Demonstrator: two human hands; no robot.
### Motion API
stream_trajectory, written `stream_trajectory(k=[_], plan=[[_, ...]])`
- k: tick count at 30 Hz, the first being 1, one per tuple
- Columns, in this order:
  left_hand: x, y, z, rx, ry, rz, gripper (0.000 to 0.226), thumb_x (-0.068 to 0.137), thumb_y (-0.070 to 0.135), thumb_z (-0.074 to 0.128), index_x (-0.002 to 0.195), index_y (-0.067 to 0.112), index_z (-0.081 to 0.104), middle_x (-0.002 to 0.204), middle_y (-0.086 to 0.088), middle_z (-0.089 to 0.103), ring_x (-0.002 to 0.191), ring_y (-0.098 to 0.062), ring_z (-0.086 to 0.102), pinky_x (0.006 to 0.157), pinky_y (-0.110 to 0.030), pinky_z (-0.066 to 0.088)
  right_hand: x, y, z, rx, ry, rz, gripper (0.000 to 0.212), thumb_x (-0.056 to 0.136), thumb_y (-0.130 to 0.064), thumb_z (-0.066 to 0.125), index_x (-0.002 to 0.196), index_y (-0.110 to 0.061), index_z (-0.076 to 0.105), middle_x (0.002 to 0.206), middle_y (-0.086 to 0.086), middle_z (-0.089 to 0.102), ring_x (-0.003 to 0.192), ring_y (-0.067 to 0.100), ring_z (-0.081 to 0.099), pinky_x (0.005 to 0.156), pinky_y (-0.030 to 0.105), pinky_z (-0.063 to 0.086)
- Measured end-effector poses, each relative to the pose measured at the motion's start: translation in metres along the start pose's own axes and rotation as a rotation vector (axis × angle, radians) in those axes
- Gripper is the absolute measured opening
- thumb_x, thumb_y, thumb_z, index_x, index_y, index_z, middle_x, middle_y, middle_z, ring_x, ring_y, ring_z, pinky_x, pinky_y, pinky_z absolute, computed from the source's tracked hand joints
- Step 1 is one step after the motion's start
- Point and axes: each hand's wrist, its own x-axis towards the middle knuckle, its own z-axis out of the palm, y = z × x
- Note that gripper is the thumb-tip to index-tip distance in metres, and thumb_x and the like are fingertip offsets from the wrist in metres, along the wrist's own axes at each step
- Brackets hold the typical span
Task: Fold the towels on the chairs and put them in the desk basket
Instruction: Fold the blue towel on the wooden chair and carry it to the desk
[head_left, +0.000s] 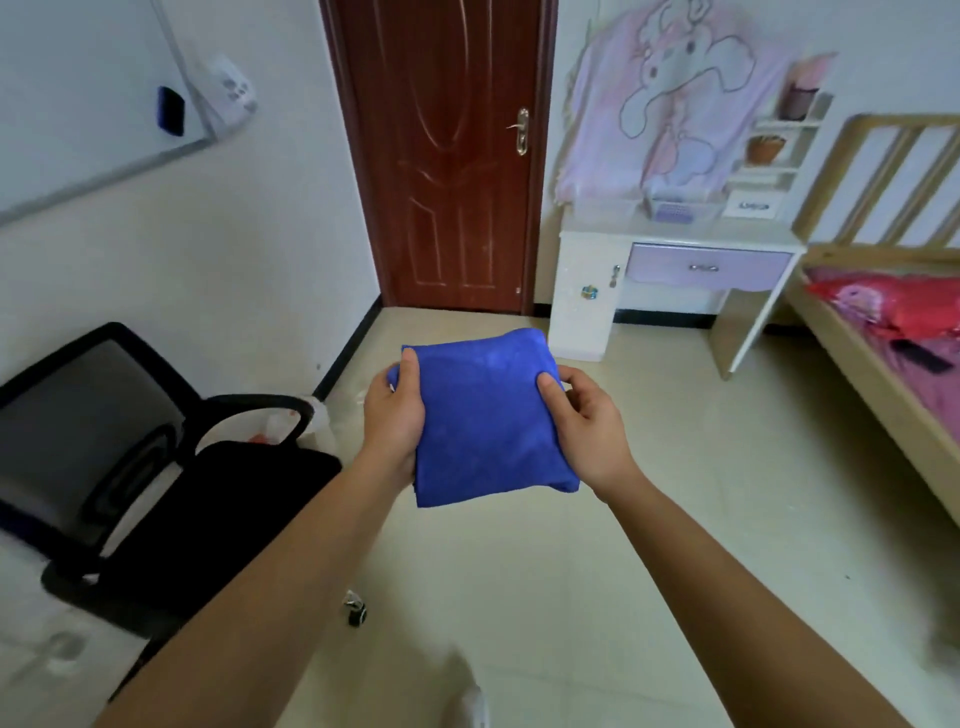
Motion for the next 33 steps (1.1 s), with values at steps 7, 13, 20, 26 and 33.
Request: stream_trajectory(k=[7, 13, 20, 26, 33], plan=[[0.169, 0.026, 0.179, -0.049, -0.282, -0.101, 0.049, 0.089, 0.057, 0.046, 0.109, 0.017, 0.067, 0.111, -0.003, 0.073, 0.098, -0.025, 0.071, 0.091, -0.047, 0.055, 0.183, 0.024, -0.085, -0.037, 0.193, 0.081, 0.028, 0.097, -0.052, 0.055, 0.115, -0.032, 0.065, 0.089, 0.003, 0.074, 0.083, 0.023, 0.071, 0.084, 0.048, 0.057], [0.229, 0.051, 0.347, -0.029, -0.538, -0.196, 0.064, 0.095, 0.069, 0.028, 0.112, 0.024, 0.071, 0.105, 0.001, 0.076, 0.096, -0.021, 0.072, 0.083, -0.036, 0.055, 0.282, 0.047, -0.191, -0.073, 0.384, 0.140, 0.026, 0.097, -0.052, 0.055, 0.114, -0.035, 0.065, 0.088, 0.004, 0.074, 0.082, 0.024, 0.071, 0.081, 0.048, 0.057], [0.282, 0.036, 0.542, 0.020, -0.656, -0.233, 0.057, 0.095, 0.069, 0.033, 0.104, 0.027, 0.070, 0.109, 0.003, 0.075, 0.104, -0.021, 0.069, 0.100, -0.041, 0.050, 0.394, 0.108, -0.330, -0.086, 0.538, 0.157, 0.015, 0.100, -0.043, 0.055, 0.108, -0.035, 0.065, 0.087, -0.007, 0.073, 0.075, 0.003, 0.066, 0.072, 0.026, 0.051], [0.347, 0.041, 0.685, -0.009, -0.592, -0.318, 0.044, 0.097, 0.063, 0.038, 0.098, 0.027, 0.063, 0.105, 0.000, 0.074, 0.098, -0.024, 0.069, 0.092, -0.041, 0.052, 0.532, 0.160, -0.429, -0.043, 0.513, 0.153, 0.017, 0.100, -0.042, 0.056, 0.106, -0.031, 0.067, 0.088, -0.006, 0.073, 0.079, 0.007, 0.067, 0.076, 0.027, 0.052], [0.477, 0.051, 0.779, 0.010, -0.562, -0.327, 0.044, 0.094, 0.060, 0.047, 0.120, 0.029, 0.065, 0.118, 0.003, 0.071, 0.109, -0.026, 0.067, 0.100, -0.050, 0.049, 0.706, 0.194, -0.472, -0.052, 0.350, 0.152, 0.033, 0.099, -0.053, 0.051, 0.114, -0.028, 0.066, 0.095, -0.008, 0.073, 0.087, 0.012, 0.069, 0.084, 0.040, 0.057]])
